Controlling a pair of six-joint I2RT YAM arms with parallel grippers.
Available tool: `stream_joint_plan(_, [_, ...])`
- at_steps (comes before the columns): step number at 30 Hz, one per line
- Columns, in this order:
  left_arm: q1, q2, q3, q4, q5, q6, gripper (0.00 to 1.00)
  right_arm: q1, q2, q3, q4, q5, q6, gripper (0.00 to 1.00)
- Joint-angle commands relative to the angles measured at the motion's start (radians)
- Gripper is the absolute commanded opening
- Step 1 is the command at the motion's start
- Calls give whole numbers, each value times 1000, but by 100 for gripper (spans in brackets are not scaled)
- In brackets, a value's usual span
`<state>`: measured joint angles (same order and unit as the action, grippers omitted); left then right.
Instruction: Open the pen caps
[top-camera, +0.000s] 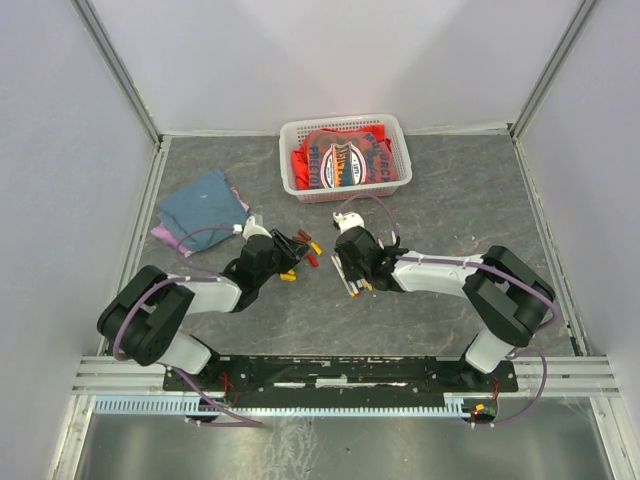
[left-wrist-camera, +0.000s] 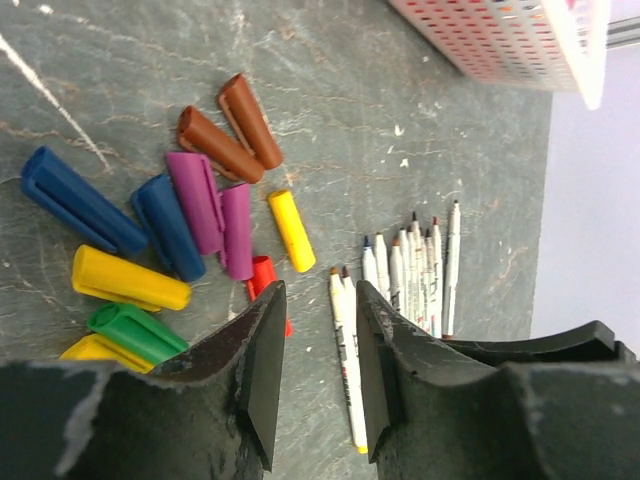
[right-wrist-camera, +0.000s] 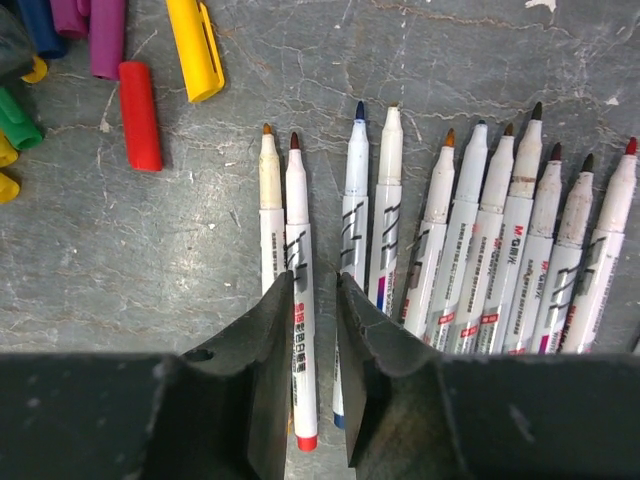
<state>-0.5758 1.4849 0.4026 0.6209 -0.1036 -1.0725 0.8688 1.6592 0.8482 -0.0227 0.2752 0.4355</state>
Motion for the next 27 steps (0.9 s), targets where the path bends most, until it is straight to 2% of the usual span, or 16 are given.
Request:
stream_joint_plan(1, [-7,-94,12,-15,-35,70,43,16,-76,47,-20,54,-24,31])
stream_joint_plan(4, [-16,-179,42,-100,-83,160,49,22,-113,51,-50,91,-28,35])
stream_joint_plan(8, [-21,-302,66,-185,-144,275,60,22,-172,52,-94,182,-39,47])
stream_joint_plan(9, [-21,-333,68,-206,-165,305,64,22,-187,51,-106,216,-40,51])
stream_joint_plan(10, [-21,-364,72,-229,-183,335,77,22,-205,47,-118,253,-42,57])
stream_joint_plan(12, [-21,-426,72,-260,-214,400,87,21,-243,37,-140,348,-46,65])
stream_joint_plan(16, [-21,-553,43,-321,-287,487,91,11,-355,-14,-162,520,-59,84])
stream_joint_plan(22, [-21,-706,-13,-401,-386,536,94,-36,-511,-119,-176,717,-52,99])
stream_joint_plan(27, [-21,-795,-64,-414,-445,512,94,-87,-605,-181,-241,784,42,100])
